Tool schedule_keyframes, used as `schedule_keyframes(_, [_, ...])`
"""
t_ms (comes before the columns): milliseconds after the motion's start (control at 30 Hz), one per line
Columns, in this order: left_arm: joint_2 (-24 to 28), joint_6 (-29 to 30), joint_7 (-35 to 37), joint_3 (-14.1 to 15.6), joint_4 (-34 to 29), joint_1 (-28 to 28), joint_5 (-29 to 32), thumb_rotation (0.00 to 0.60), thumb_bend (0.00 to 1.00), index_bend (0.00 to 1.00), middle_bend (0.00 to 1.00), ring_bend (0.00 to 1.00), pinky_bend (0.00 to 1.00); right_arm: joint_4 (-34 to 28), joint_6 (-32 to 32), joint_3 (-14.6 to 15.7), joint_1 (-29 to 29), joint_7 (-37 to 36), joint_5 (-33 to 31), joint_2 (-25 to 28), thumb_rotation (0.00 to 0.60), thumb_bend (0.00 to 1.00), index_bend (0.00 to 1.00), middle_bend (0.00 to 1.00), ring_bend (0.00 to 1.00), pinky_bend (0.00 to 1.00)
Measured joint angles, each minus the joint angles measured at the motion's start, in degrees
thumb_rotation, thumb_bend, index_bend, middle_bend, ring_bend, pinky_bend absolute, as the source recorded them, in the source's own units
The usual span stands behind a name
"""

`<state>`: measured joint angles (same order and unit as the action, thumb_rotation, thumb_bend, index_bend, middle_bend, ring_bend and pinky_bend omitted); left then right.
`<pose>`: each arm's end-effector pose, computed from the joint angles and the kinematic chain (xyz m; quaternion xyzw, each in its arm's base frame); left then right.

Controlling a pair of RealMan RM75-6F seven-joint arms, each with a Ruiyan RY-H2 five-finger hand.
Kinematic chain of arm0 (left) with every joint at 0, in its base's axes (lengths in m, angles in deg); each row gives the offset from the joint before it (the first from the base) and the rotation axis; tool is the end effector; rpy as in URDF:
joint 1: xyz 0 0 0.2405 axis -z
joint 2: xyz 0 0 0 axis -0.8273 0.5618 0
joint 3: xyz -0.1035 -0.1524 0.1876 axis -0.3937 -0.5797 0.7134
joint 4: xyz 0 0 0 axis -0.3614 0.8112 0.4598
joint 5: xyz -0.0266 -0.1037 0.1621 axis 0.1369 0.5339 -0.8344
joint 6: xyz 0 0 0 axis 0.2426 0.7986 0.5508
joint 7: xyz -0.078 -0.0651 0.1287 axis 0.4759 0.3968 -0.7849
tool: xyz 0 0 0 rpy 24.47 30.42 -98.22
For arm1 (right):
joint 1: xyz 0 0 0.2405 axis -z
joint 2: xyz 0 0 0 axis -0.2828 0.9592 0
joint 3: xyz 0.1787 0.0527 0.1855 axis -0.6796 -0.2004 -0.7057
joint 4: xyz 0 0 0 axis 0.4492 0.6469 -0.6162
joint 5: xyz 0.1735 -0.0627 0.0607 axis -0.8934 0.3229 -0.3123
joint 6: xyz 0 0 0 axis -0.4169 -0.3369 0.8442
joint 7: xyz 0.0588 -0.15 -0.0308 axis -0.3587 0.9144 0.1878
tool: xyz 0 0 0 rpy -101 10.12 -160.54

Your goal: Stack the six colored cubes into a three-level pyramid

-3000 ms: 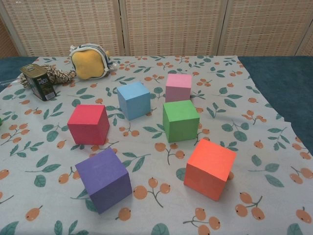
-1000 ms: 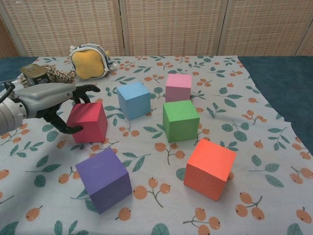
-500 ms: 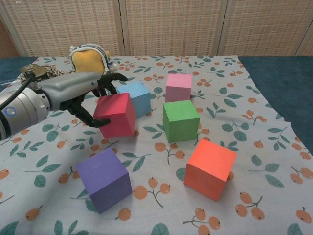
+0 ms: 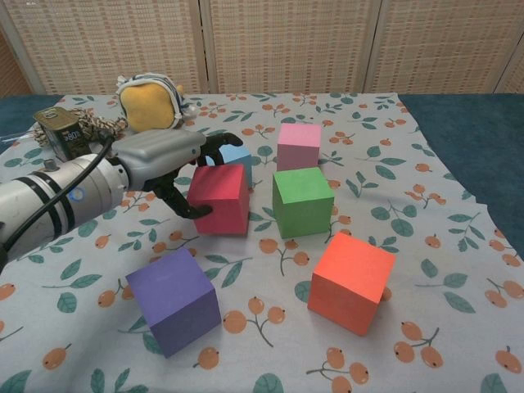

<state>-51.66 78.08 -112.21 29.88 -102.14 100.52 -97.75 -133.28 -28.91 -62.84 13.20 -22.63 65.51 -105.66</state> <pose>-0.1058 0.3478 -0.0449 -0.7668 -0.3401 -0.3736 0.3959 -0.3137 -0.1899 0.1923 0.6012 -0.3876 0.3809 0.5859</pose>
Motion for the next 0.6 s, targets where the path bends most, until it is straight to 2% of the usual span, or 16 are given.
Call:
schedule_keyframes(233, [0.2, -0.4, 0.4, 0.6, 0.9, 0.1, 0.5, 0.6, 0.34, 0.0, 0.71, 0.43, 0.23, 0.1, 0.1, -0.2, 0.0, 0.9, -0.5, -0.3, 0.6, 0.17, 0.0, 0.0, 0.0, 0.0])
schedule_keyframes(300, [0.3, -0.7, 0.5, 0.7, 0.9, 0.1, 0.8, 0.6, 0.34, 0.0, 0.58, 0.42, 0.23, 0.1, 0.2, -0.2, 0.0, 1.1, -0.7, -0.4, 0.6, 0.17, 0.0, 0.0, 0.0, 0.0])
schedule_keyframes(400, [0.9, -1.5, 0.7, 0.8, 1.0, 0.2, 1.5, 0.6, 0.34, 0.0, 0.33, 0.4, 0.24, 0.0, 0.3, -0.1, -0.1, 1.8, -0.6, -0.6, 0.6, 0.17, 0.0, 0.0, 0.0, 0.0])
schedule_keyframes(433, [1.3, -1.8, 0.7, 0.9, 0.7, 0.3, 1.8, 0.6, 0.34, 0.0, 0.28, 0.4, 0.24, -0.1, 0.2, -0.1, 0.0, 2.0, -0.6, -0.8, 0.6, 0.17, 0.0, 0.0, 0.0, 0.0])
schedule_keyframes(500, [1.7, -1.9, 0.4, 1.0, 0.2, 0.4, 2.2, 0.6, 0.34, 0.0, 0.23, 0.4, 0.24, -0.1, 0.2, -0.1, 0.0, 2.1, -0.6, -0.8, 0.6, 0.17, 0.0, 0.0, 0.0, 0.0])
schedule_keyframes(600, [2.2, -1.8, 0.1, 1.2, -0.3, 0.5, 2.9, 0.6, 0.34, 0.0, 0.21, 0.39, 0.24, -0.1, 0.6, 0.0, -0.2, 2.0, -0.5, -0.7, 0.6, 0.17, 0.0, 0.0, 0.0, 0.0])
